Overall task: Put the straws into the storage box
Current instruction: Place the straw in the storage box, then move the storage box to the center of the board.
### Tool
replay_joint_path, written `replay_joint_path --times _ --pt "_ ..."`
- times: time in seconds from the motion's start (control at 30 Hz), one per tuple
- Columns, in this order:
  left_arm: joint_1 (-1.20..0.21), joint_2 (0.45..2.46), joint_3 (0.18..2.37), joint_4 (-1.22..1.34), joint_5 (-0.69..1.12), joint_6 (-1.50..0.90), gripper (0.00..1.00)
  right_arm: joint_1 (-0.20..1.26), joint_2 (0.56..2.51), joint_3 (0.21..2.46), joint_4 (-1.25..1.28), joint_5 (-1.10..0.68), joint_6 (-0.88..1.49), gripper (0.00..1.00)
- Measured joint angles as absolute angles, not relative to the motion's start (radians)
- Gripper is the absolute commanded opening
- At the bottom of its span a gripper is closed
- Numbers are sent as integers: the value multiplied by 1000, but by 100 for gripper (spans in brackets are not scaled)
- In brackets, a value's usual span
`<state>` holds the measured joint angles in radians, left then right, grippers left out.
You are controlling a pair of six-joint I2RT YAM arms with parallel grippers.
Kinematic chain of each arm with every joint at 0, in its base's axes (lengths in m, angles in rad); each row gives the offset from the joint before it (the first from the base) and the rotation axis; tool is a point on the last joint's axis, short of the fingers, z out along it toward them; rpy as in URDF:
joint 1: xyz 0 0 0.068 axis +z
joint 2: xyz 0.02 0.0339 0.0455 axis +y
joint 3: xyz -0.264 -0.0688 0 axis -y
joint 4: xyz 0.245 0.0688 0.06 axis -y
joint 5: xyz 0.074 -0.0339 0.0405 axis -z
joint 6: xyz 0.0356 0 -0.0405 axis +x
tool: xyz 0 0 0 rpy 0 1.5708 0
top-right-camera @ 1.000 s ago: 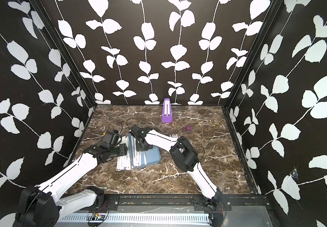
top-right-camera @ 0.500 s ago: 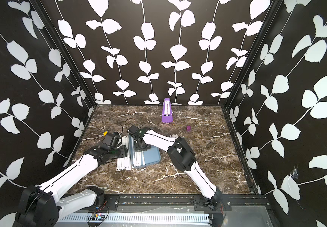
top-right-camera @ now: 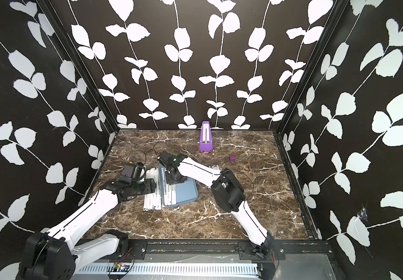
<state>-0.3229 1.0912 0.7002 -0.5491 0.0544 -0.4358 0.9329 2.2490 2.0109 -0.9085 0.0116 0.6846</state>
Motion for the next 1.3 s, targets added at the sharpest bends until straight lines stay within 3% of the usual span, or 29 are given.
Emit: replay_joint_path --times 0.2,0.7,1.07,1.3 --pt "-318 1111 721 -566 97 -409 81 885 2078 1922 -992 110 530 51" --pt "-311 1116 725 -578 51 -401 74 788 2183 1798 -979 120 415 49" --pt "-273 1155 725 -584 -19 -422 50 738 2096 1584 -902 112 416 47" --pt "-379 1266 783 -581 -9 -456 46 733 2012 1580 -890 53 445 50"
